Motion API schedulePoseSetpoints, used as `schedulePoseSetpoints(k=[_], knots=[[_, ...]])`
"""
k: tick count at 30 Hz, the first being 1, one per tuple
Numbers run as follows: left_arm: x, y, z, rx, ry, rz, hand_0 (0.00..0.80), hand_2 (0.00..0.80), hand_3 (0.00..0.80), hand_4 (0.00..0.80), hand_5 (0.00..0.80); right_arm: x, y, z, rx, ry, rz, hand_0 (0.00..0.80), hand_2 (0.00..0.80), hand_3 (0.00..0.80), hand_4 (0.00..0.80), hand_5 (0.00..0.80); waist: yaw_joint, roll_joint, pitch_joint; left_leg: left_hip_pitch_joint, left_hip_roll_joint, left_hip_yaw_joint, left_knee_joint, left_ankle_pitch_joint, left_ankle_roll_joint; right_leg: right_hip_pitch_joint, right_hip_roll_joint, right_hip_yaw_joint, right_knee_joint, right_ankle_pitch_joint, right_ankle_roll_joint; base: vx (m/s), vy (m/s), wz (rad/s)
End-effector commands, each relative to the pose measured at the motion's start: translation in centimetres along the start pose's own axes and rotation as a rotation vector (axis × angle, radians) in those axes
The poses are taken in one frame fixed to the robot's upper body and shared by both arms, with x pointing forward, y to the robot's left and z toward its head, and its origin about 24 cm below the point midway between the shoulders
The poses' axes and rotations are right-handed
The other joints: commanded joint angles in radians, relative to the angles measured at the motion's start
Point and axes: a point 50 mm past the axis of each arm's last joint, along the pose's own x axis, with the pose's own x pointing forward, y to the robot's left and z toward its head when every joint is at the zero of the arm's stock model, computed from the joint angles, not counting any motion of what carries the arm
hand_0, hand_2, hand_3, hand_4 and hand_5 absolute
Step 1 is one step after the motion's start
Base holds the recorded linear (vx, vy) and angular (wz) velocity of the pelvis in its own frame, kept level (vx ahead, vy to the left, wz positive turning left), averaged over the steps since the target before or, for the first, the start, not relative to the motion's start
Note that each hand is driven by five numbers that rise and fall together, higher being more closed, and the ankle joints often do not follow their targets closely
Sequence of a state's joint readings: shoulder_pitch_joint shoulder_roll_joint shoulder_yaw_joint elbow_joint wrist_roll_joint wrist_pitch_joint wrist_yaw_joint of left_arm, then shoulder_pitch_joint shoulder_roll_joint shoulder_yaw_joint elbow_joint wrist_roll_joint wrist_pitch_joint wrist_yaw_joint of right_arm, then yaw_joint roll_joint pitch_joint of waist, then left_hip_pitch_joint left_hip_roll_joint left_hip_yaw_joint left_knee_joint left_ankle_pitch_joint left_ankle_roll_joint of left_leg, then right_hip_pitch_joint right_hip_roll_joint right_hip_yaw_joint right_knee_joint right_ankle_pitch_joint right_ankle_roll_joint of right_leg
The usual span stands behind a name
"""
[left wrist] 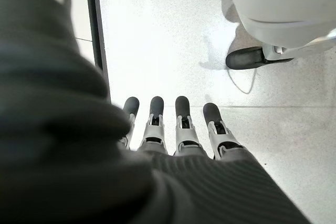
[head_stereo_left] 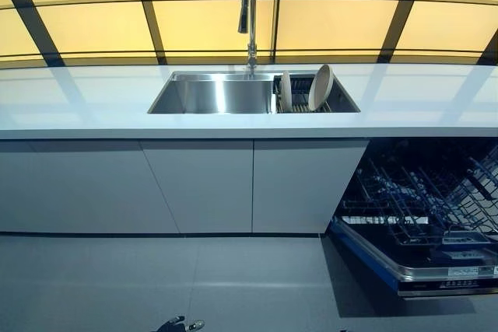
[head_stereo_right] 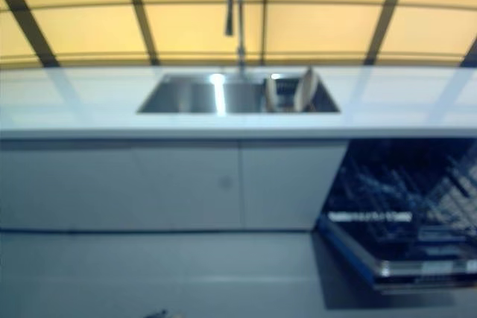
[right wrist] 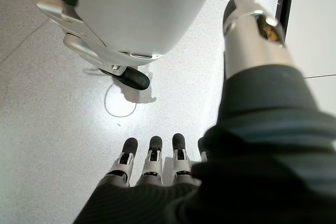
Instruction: Take plates into dishwasher
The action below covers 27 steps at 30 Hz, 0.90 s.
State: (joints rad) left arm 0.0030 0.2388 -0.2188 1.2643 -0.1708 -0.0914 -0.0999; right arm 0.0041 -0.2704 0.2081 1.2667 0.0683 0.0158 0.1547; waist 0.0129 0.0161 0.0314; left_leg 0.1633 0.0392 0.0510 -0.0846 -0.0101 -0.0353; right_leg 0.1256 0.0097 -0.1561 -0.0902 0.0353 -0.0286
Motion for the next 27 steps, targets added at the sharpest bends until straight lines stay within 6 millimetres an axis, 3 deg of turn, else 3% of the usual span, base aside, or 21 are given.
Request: schedulePoseSetpoints(k=[1, 23, 27], knots=[[0.36, 0.05, 1.58, 0.014, -0.026, 0.001, 0.0, 0.0, 0.0, 0.0, 0.0, 0.39, 0.69, 1.88, -0.028, -0.014, 0.015, 0.0, 0.0, 0.0, 0.0, 0.0, -0.015, -0.04, 0.02, 0.0, -0.1, 0.014, -0.003, -0.075, 0.112, 0.032, 0.029, 0.039, 0.003, -0.083, 0.006, 0.0, 0.0, 0.0], [0.34, 0.09, 1.37, 0.014, -0.014, 0.006, 0.0, 0.0, 0.0, 0.0, 0.0, 0.37, 0.7, 1.75, -0.032, -0.015, 0.017, 0.0, 0.0, 0.0, 0.0, 0.0, -0.015, -0.041, 0.019, -0.002, -0.101, 0.014, -0.003, -0.074, 0.112, 0.03, 0.029, 0.037, 0.003, -0.081, 0.007, 0.0, 0.0, 0.0], [0.36, -0.02, 1.35, 0.018, -0.012, 0.005, 0.0, 0.0, 0.0, 0.0, 0.0, 0.34, 0.73, 2.46, -0.035, -0.071, 0.037, 0.0, 0.0, 0.0, 0.0, 0.0, -0.012, -0.041, 0.021, 0.0, -0.101, 0.012, -0.003, -0.074, 0.111, 0.032, 0.029, 0.037, 0.003, -0.08, 0.008, 0.0, 0.0, 0.0]])
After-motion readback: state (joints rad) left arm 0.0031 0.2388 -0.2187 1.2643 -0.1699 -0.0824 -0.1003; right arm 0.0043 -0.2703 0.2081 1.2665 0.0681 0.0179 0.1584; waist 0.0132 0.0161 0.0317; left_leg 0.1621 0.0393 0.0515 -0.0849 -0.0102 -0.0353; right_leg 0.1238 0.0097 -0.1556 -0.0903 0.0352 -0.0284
